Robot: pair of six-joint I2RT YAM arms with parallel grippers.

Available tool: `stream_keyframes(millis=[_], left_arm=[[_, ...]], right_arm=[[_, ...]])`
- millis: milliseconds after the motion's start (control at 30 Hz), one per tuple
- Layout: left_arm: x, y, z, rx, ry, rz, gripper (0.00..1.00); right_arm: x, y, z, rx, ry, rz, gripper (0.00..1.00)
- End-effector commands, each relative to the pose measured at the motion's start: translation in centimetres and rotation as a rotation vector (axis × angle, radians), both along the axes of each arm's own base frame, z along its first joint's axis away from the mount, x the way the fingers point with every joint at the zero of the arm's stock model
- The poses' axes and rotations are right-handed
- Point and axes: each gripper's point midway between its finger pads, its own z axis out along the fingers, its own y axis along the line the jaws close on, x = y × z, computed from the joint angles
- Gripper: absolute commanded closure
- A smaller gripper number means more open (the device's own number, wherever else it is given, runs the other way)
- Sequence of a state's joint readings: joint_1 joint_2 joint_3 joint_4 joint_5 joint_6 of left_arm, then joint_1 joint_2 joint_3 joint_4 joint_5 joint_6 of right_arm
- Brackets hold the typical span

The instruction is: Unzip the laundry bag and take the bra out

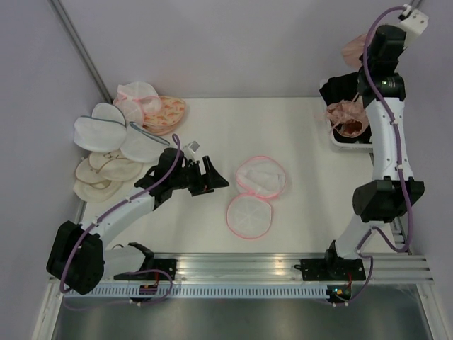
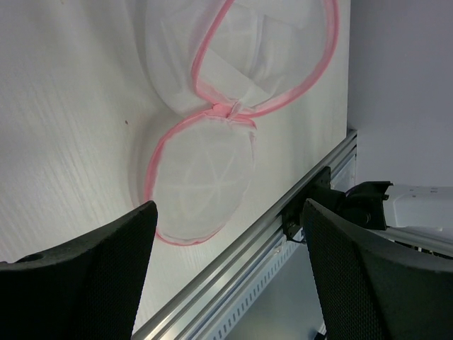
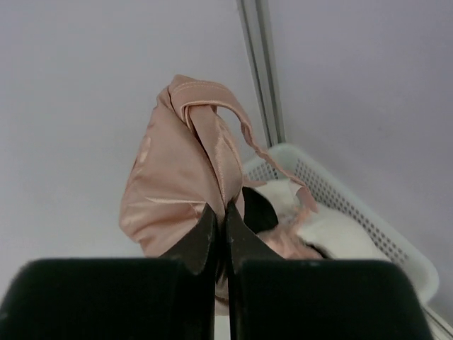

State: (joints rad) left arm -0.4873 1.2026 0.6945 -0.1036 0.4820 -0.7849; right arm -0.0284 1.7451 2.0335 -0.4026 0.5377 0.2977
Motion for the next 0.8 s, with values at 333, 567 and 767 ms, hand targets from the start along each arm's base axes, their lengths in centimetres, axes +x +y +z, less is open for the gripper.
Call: stream_keyframes(millis=[333,567,767], left_arm=[[0.3,-0.6,1.2,-0.029,-0.004,-0.031,0.12],[0.2,-0.7,0.4,-0.035,0.028,-0.021,0.12],[0.1,-0.8,1.7,-0.060,0.007,-0.022,0.12]], right_arm=[[6.7,-10.9,-1.5,0.077,-0.126,-0.051,0.99],[8.4,-10.1,-17.2,0.235,0.194,0.003,1.00],[5.6,-7.5,-24.2,0.344,0.330,0.027,1.00]])
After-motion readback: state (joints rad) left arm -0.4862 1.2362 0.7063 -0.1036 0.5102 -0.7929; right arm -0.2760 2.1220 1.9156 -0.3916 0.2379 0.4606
